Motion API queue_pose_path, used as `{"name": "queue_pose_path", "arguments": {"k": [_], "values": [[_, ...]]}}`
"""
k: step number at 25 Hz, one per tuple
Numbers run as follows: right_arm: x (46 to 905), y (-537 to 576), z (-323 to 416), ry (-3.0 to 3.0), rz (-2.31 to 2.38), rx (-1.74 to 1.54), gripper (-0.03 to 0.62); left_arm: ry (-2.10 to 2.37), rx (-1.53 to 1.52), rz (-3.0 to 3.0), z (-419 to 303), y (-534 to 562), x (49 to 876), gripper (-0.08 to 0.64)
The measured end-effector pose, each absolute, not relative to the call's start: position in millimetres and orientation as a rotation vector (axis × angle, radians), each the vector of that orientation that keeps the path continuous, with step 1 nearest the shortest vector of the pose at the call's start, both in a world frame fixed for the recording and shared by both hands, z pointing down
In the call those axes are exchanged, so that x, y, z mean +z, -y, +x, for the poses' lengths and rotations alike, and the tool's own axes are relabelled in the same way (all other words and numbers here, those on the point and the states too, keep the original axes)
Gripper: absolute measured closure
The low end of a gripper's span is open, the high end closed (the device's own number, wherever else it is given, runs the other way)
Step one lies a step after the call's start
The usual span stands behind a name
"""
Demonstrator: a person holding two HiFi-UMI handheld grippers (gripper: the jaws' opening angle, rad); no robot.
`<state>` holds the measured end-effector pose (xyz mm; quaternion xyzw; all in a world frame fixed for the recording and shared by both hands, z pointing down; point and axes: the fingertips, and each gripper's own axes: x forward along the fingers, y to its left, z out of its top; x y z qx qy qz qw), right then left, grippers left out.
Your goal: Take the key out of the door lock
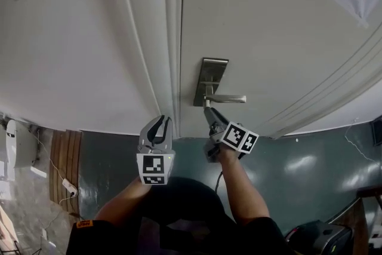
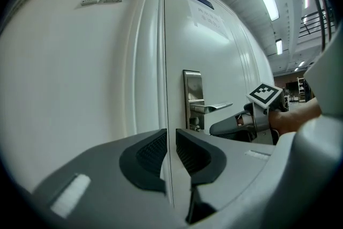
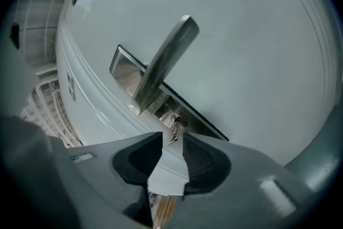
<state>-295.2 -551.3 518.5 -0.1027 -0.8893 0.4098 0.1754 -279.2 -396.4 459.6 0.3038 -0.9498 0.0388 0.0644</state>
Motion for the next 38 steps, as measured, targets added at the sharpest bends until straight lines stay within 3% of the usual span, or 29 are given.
{"name": "queue_pose_path", "arguments": {"k": [15, 18, 38], "values": [[528.4, 551.0, -324.9, 2.268, -0.43, 1.65, 0.516, 2.807, 0.17, 0.974, -272.6, 418.2, 464.2, 0.502], [526.0, 550.7, -328.4, 2.244, -0.447, 1.692, 0.562, 2.798, 0.149, 0.964, -273.4, 417.0, 466.1, 0.508], [532.6, 541.3, -287.4, 2.197, -0.381, 1.802, 0.577, 2.709, 0.055, 1.01, -266.0, 427.7, 476.3, 0.528]]}}
